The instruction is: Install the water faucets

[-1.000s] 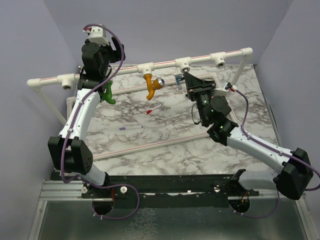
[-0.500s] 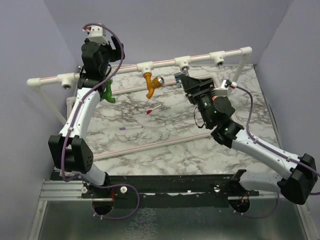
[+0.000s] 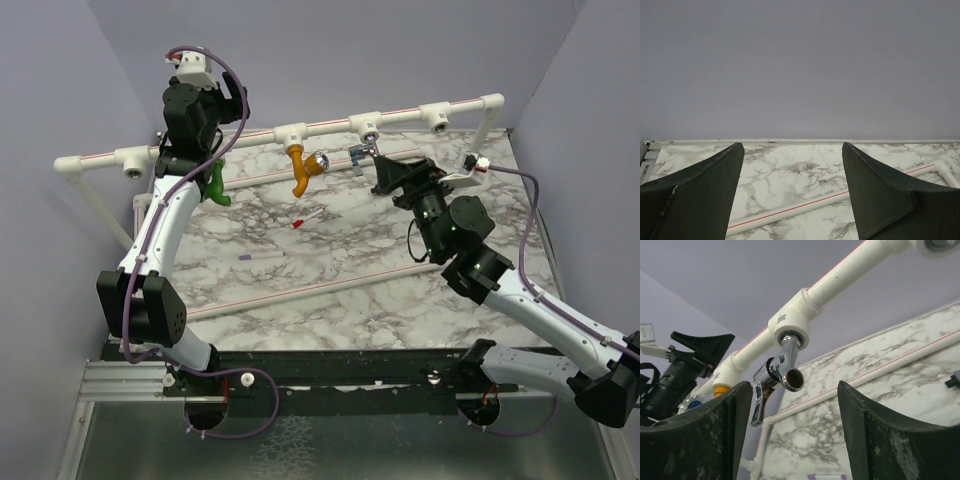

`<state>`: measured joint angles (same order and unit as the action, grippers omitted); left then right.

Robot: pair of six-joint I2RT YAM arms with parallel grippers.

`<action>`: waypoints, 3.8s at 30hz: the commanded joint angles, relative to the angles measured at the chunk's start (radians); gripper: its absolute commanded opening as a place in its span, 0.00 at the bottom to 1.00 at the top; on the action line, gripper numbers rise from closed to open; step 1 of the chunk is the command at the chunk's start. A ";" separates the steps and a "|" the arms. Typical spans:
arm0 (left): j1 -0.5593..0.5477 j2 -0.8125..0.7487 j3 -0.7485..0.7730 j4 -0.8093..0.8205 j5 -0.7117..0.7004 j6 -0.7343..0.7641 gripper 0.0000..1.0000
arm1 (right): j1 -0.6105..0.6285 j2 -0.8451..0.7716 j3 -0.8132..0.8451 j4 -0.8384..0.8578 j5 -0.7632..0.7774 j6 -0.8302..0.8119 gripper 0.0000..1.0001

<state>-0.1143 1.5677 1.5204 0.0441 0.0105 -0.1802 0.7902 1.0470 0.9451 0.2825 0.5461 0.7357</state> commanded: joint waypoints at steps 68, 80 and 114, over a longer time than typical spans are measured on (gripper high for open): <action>0.000 0.098 -0.100 -0.266 0.019 -0.011 0.81 | 0.039 0.266 0.062 0.315 -0.259 -2.080 0.00; 0.000 0.098 -0.100 -0.267 0.020 -0.012 0.81 | 0.058 0.256 0.049 0.457 -0.130 -1.411 0.00; 0.000 0.089 -0.098 -0.267 0.030 -0.017 0.81 | 0.054 0.218 0.080 0.079 0.211 0.333 0.01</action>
<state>-0.1127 1.5669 1.5227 0.0380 0.0116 -0.1871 0.8299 1.2884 1.0168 0.5304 0.7338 0.8131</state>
